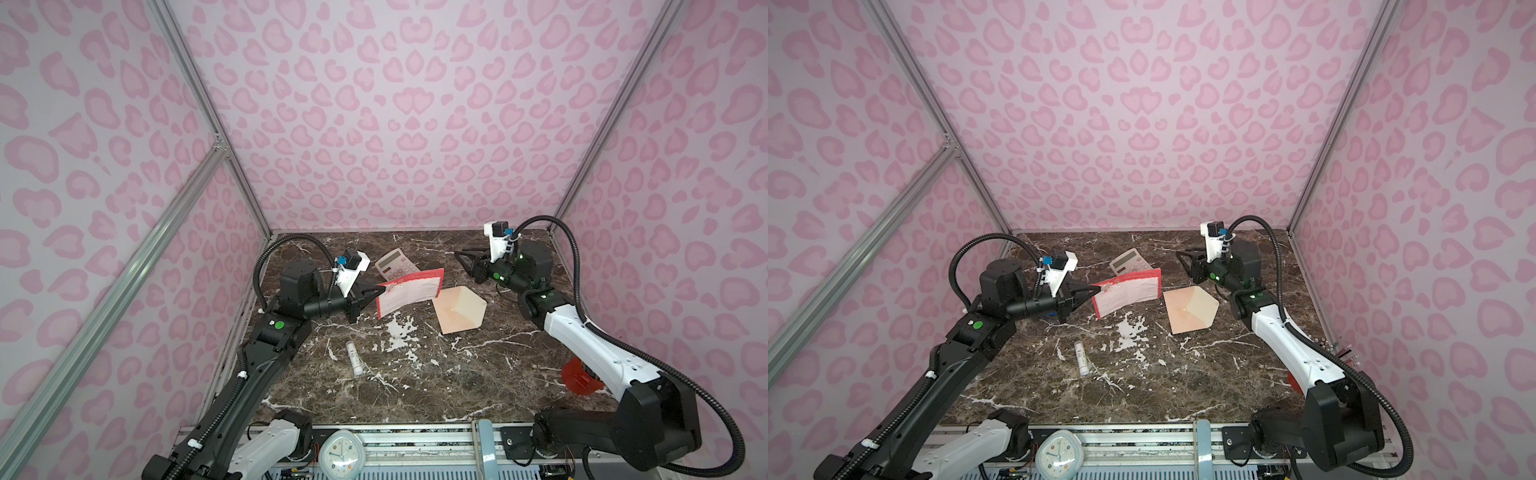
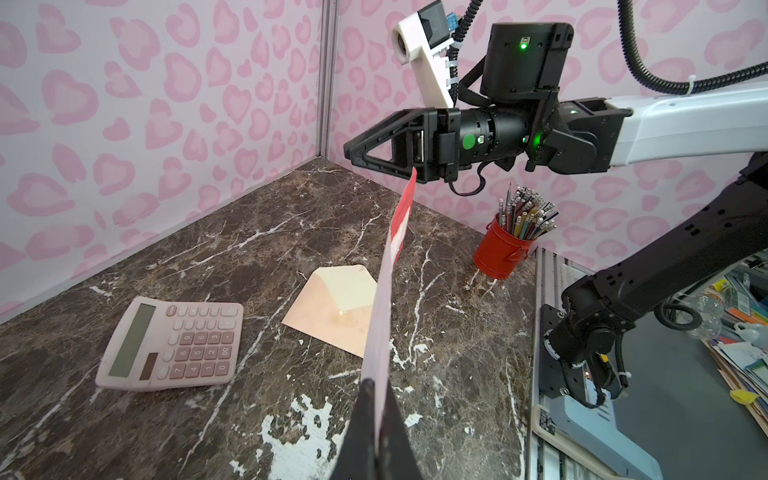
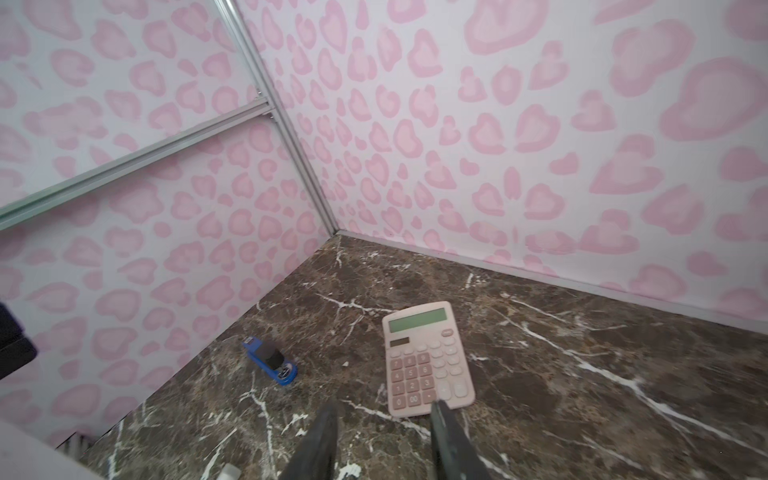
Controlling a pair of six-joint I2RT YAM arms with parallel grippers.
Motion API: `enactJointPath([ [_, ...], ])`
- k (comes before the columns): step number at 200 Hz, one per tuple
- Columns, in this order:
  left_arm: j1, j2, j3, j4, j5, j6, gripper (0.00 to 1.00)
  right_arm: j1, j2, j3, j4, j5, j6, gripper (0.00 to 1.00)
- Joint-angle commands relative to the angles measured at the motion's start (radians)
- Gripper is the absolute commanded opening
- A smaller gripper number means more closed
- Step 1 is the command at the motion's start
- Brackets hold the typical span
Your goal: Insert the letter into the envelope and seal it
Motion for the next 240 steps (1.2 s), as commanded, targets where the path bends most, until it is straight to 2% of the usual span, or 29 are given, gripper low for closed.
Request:
enactJointPath([
  [1, 0.001, 0.004, 0.017, 0.013, 0.007, -0.018, 0.04, 0.042, 0.000, -0.001, 0.020, -0.085, -0.034, 0.41],
  [55, 0.000, 0.046, 0.023, 0.043, -0.009, -0.077, 0.04, 0.127, -0.012, -0.046, 0.028, -0.104, -0.022, 0.41],
  [99, 0.000, 0.092, 0.047, 0.062, -0.042, -0.116, 0.04, 0.129, -0.030, -0.048, -0.016, -0.132, -0.030, 0.41],
  [148, 0.001, 0.141, 0.061, 0.074, -0.031, -0.143, 0.04, 0.129, -0.042, -0.068, -0.059, -0.170, -0.025, 0.42],
  [202, 0.001, 0.187, 0.077, 0.098, -0.009, -0.172, 0.04, 0.129, -0.048, -0.096, 0.002, -0.216, 0.046, 0.42],
  [240, 0.000, 0.209, 0.077, 0.107, 0.008, -0.181, 0.04, 0.129, -0.035, -0.077, 0.018, -0.244, 0.065, 0.48],
])
